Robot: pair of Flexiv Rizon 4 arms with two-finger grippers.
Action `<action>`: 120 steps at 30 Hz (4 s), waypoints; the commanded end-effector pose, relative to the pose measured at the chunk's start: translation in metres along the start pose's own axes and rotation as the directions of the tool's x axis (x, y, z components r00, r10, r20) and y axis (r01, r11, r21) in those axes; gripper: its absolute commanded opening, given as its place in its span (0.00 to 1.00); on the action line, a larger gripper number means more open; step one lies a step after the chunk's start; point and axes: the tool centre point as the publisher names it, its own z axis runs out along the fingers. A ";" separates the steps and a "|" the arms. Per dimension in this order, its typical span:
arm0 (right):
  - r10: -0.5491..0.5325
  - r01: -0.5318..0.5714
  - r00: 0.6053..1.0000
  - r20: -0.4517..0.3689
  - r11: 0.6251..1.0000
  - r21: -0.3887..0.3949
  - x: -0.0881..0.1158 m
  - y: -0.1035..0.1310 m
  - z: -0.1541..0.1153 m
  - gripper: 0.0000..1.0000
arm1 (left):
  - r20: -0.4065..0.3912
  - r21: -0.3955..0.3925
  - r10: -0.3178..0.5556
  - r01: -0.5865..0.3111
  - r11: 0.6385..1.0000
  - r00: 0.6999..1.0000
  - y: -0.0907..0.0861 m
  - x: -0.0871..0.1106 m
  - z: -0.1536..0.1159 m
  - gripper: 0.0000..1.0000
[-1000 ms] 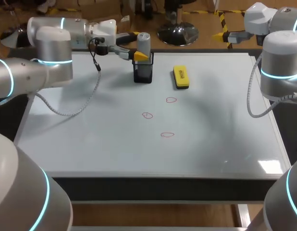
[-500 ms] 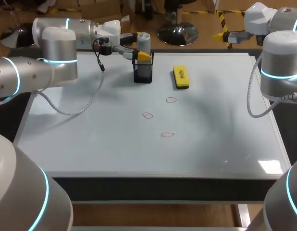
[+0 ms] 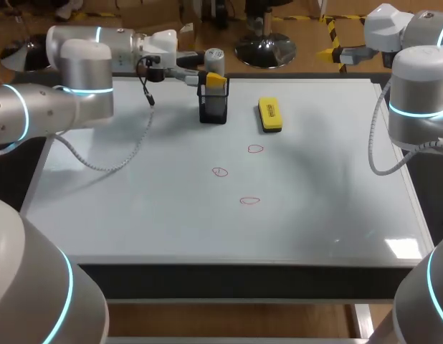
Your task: Pick up the inspection probe, press it on each red-marked spot on the whiteboard one by one, put down the probe, pick up the eraser, and wipe off all the red marks.
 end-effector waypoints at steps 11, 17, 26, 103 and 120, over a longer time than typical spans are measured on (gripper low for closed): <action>0.000 0.000 1.000 -0.001 1.000 0.001 -0.001 0.000 0.000 1.00 | -0.016 0.020 0.042 -0.042 0.999 0.999 -0.014 0.010 -0.006 0.00; 0.000 0.000 1.000 -0.001 1.000 0.001 -0.001 0.000 0.000 1.00 | -0.012 0.035 0.075 -0.075 0.997 0.997 -0.033 0.014 -0.008 0.00; 0.000 0.000 1.000 -0.001 1.000 0.001 -0.001 0.000 0.000 1.00 | -0.003 0.063 0.103 -0.102 0.993 0.995 -0.065 0.020 -0.010 0.00; -0.047 0.056 0.992 -0.115 0.996 0.070 -0.003 -0.001 0.012 1.00 | 0.045 0.055 0.136 -0.138 0.989 0.990 -0.056 0.007 -0.192 0.00; -0.093 0.587 0.648 -0.756 0.693 0.418 0.042 -0.029 0.045 1.00 | 0.045 0.055 0.136 -0.138 0.989 0.990 -0.056 0.007 -0.192 0.00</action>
